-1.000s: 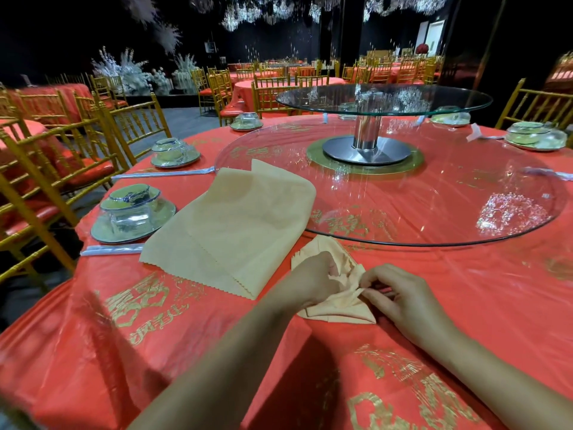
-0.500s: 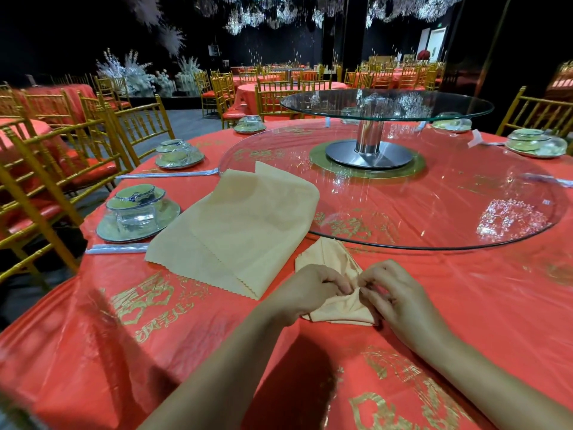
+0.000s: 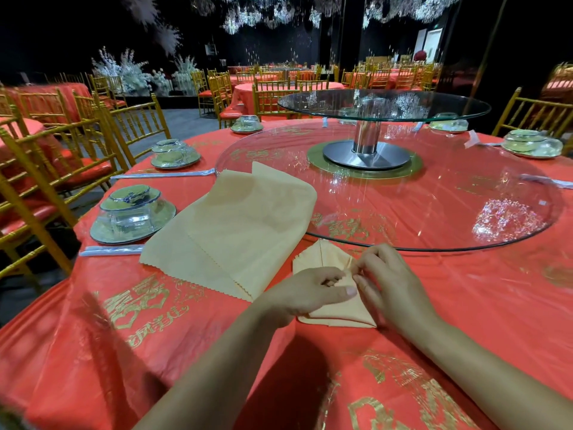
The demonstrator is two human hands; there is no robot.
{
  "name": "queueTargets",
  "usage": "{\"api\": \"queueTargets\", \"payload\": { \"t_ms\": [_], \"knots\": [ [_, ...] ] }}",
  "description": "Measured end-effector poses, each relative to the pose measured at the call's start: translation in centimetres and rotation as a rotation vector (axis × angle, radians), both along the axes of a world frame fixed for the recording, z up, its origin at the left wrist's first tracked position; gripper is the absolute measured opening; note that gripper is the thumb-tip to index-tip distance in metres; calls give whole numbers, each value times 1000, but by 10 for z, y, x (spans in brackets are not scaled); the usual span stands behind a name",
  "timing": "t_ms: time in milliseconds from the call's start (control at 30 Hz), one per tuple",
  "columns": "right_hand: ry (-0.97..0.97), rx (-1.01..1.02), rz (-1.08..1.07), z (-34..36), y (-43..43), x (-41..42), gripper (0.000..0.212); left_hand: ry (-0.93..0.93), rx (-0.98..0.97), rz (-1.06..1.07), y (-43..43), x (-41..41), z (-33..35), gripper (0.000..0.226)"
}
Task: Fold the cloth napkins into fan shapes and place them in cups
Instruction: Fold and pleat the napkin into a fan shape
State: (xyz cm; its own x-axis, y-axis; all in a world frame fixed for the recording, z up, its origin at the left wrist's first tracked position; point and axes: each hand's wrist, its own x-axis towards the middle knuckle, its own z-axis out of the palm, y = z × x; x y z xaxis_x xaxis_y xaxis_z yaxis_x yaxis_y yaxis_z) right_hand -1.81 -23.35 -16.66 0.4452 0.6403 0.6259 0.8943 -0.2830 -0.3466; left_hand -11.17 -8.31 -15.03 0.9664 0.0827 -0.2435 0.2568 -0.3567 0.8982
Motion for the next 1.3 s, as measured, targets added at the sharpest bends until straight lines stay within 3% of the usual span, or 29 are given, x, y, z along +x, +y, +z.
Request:
{"api": "queueTargets", "payload": {
  "t_ms": [133,300,433,500,567,633,733,800,933,1000,1100,1300],
  "knots": [
    [41,-4,70,0,-7,5,7,11,-41,-26,0,1,-2,61],
    [257,-179,115,11,-12,20,22,10,-121,-65,3,1,-3,33],
    [325,-186,205,26,-11,23,41,9,-129,-96,4,1,-1,38],
    [283,-217,208,24,-7,22,27,29,-8,-125,1,1,1,49],
    [248,-225,186,18,-3,19,5,82,177,-111,0,0,2,80],
    [238,-192,165,12,-1,16,9,122,226,-94,-1,0,3,92],
    [222,-106,120,9,-1,14,12,46,7,-103,-2,-3,3,68],
    [239,-59,93,9,-2,14,9,52,-123,-58,-2,-5,3,68],
    [217,-88,81,5,-5,13,6,104,140,-92,-4,-3,8,52],
    [217,-82,79,5,-4,12,7,132,256,-95,-6,-4,7,67],
    [232,-96,63,4,1,8,9,159,282,-55,-8,-3,5,76],
    [276,15,52,5,-2,8,10,48,-88,-56,-6,-12,6,56]
  ]
}}
